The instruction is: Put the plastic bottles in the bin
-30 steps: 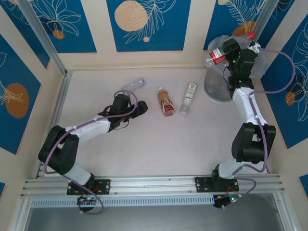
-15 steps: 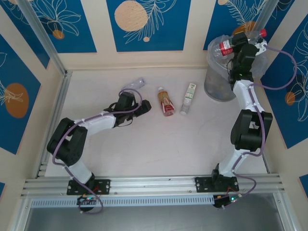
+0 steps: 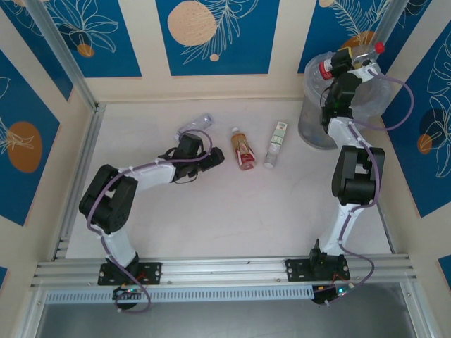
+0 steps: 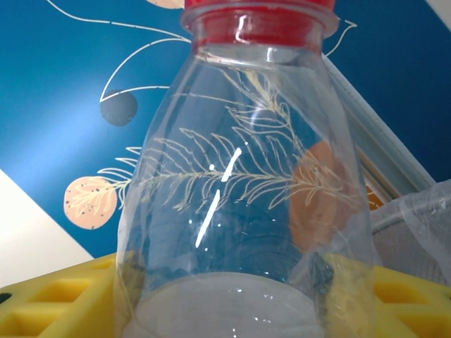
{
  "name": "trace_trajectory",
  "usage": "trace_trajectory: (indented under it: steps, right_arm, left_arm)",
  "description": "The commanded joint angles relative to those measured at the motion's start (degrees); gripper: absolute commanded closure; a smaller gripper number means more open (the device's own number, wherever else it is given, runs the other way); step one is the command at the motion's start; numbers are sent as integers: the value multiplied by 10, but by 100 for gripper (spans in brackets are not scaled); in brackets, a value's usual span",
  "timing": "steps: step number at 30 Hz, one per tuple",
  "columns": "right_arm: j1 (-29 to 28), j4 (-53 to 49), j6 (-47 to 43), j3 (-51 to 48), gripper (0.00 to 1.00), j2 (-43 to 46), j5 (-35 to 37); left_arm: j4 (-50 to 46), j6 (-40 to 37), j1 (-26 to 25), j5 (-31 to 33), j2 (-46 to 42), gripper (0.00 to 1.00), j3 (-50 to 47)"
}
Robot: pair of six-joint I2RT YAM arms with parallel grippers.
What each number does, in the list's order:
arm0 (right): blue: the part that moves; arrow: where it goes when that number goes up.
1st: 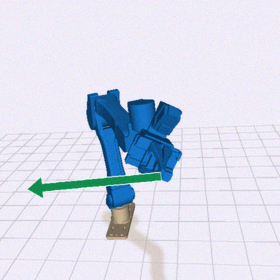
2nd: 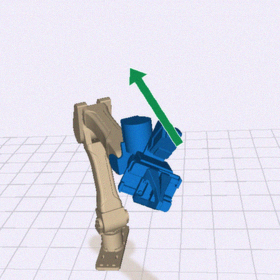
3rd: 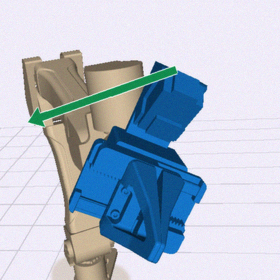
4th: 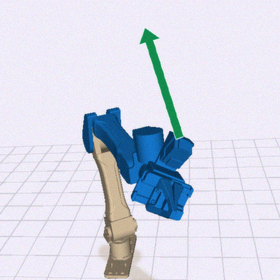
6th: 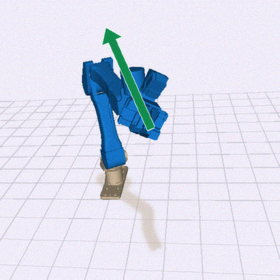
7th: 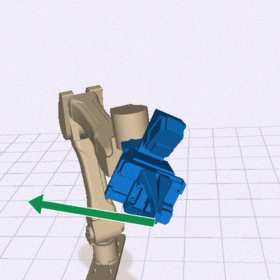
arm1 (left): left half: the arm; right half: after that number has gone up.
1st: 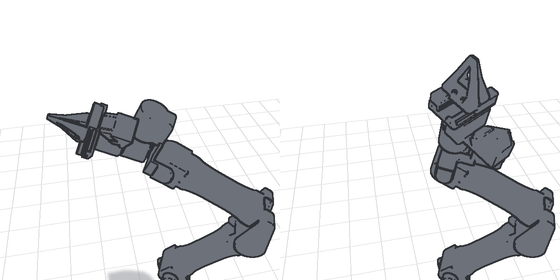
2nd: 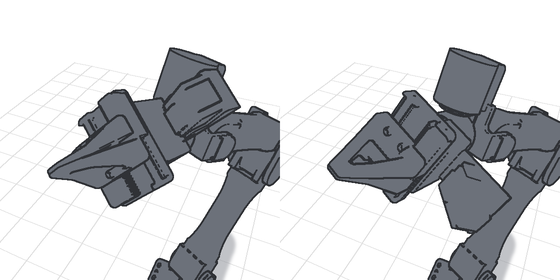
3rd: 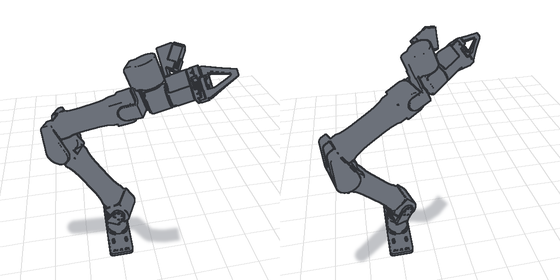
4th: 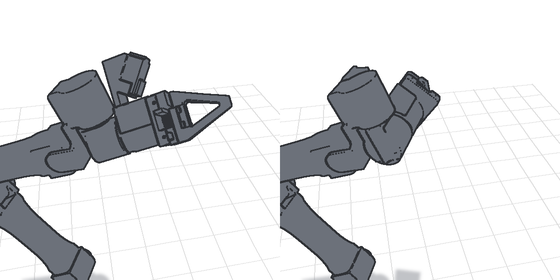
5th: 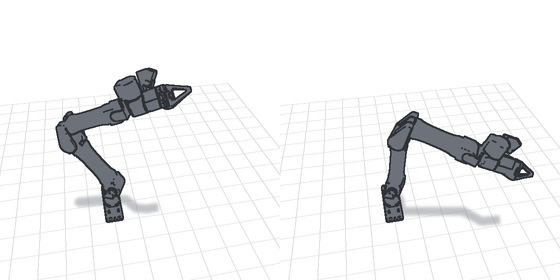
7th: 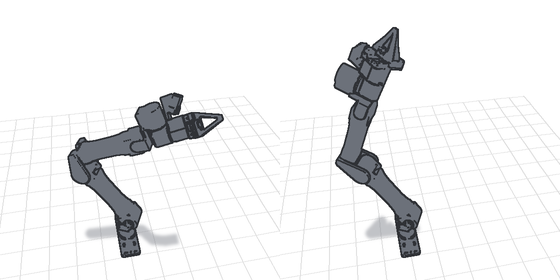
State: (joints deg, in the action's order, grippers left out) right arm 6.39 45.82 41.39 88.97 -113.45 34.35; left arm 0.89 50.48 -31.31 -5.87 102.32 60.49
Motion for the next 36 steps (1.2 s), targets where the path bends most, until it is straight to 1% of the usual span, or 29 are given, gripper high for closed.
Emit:
trace_trajectory:
  steps: [1,4,14,17,19,22,23,24,25,26,31,36]
  right_arm:
    - [2,79,-22,-3,36,-13,37]
    - [7,79,-30,-8,36,-12,38]
    - [29,88,-107,-10,32,-17,30]
    - [29,87,-161,9,30,-28,18]
    - [26,79,-204,25,27,-34,13]
    - [19,76,-247,35,22,-36,25]
    - [17,77,-252,35,18,-35,31]
    - [18,76,-256,34,11,-33,33]
    - [18,72,-255,35,6,-32,32]
    - [18,65,-253,35,4,-30,31]
    - [14,52,-240,17,3,-13,30]
    - [11,57,-221,-19,1,14,72]
  left_arm:
    - [-11,1,-5,-16,21,0,29]
    - [-10,4,-6,-23,33,1,39]
    - [-7,9,-9,-37,54,1,56]
    - [-7,10,-9,-40,54,1,57]
    - [-7,11,-10,-40,53,0,57]
    - [-7,11,-11,-38,49,0,54]
    - [-7,11,-12,-38,48,1,53]
    - [-7,11,-11,-38,48,0,51]
    - [-6,11,-12,-38,47,0,51]
    - [-6,10,-13,-38,46,0,49]
    - [-1,11,-15,-40,38,0,43]
    - [2,8,-16,-34,18,0,25]
